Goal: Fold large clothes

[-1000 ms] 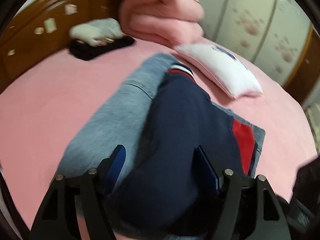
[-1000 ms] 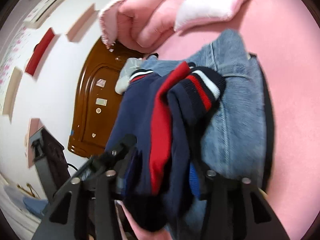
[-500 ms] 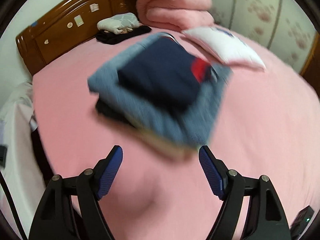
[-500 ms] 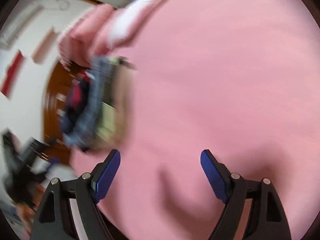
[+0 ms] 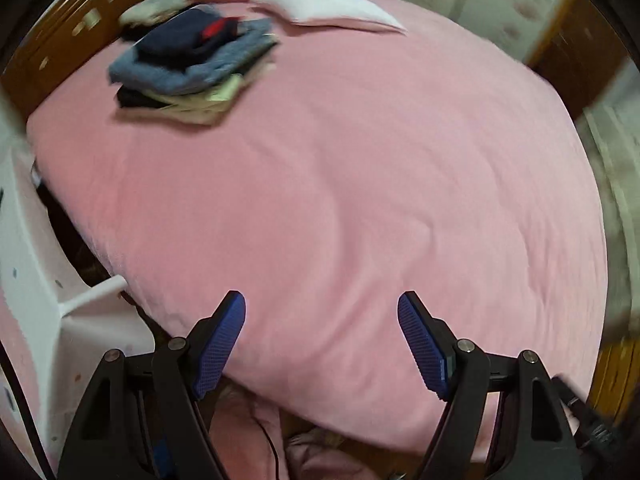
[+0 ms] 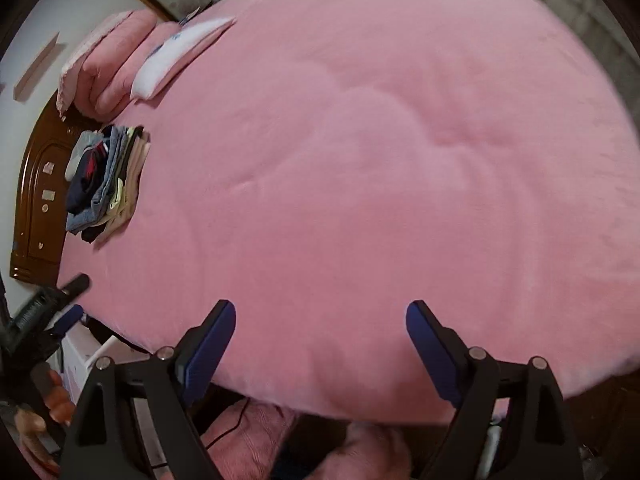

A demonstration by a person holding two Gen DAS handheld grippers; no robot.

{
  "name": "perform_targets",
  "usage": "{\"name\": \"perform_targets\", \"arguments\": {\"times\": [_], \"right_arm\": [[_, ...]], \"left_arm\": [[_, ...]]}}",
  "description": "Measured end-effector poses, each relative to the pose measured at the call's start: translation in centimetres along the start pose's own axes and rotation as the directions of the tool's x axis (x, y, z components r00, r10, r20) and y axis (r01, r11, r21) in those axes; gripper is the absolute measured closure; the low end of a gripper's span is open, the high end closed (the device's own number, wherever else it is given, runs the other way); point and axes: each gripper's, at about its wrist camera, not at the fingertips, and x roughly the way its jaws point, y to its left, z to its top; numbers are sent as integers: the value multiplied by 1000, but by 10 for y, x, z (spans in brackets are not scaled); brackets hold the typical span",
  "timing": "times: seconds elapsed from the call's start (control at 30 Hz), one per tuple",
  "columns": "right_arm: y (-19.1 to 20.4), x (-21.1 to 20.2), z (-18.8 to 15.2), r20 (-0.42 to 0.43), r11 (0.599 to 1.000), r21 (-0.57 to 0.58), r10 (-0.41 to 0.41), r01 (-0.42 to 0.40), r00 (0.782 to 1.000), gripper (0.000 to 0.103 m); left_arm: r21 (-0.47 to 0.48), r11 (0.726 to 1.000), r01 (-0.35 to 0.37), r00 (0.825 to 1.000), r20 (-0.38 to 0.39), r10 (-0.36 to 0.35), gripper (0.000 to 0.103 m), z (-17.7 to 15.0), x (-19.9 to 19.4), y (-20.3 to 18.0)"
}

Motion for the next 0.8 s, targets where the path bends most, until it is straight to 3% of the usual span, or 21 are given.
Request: {"name": "perform_targets", "arguments": {"times": [0.13,0.23,0.33,0.5,0.67,0.8], "right_arm": [[9,-50,-31,80,994,-42,-101,105,992,13],[23,-70,-53,66,987,-71,-137,142,988,11],[39,-83,-67,67,989,-65,-131,136,989,11],[66,-89,-72,102,987,-77,-131,139,986,11],[78,-90,-70,25,1000,3,-30,30,999,11],[93,-98,-79,65,996,-7,-85,86,994,11]], "left_arm": [[131,991,26,1000,-12,-24,26,-24,-25,-32],[230,973,23,999,27,-30,26,-35,-49,-47],[281,959,49,997,40,-63,26,-38,-68,-49],[307,952,-2,999,32,-9,26,-39,-74,-36],[309,951,17,999,29,-27,26,-41,-88,-23],[363,932,-11,996,83,-20,26,-47,-104,-22]]}}
